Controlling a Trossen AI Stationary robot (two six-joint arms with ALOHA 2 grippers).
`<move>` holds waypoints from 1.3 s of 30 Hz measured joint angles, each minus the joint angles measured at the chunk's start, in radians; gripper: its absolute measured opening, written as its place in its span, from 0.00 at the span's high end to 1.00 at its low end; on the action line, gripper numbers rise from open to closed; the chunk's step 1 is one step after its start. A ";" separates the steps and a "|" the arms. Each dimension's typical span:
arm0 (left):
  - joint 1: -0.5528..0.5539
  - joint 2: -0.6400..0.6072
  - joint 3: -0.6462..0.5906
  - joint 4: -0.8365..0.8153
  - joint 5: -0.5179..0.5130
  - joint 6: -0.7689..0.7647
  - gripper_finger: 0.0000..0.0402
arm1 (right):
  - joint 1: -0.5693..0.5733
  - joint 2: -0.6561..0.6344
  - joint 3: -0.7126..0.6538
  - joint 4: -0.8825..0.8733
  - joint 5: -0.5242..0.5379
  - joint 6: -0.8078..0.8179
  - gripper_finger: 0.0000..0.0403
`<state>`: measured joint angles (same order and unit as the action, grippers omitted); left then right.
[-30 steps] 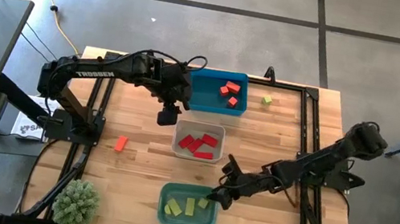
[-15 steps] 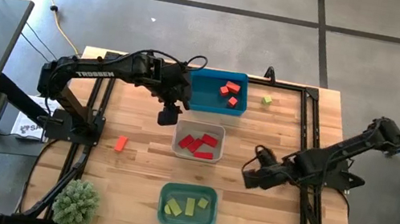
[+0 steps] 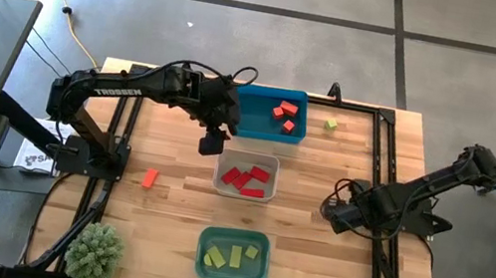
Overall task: Sort & place blocks by color
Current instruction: Put the red block into the gray bin
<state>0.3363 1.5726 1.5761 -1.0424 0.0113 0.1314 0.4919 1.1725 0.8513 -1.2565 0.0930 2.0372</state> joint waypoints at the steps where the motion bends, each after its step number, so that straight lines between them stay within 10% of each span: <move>1: 0.000 0.000 0.000 0.009 0.000 0.000 0.50 | 0.000 0.000 0.000 -0.029 -0.010 0.017 0.52; 39: 0.000 0.000 0.000 0.061 0.000 -0.024 0.50 | 0.080 0.101 -0.122 -0.012 -0.024 0.240 0.51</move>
<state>0.3363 1.5726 1.5761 -0.9817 0.0113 0.1074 0.5720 1.2739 0.7296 -1.2681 0.0685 2.2770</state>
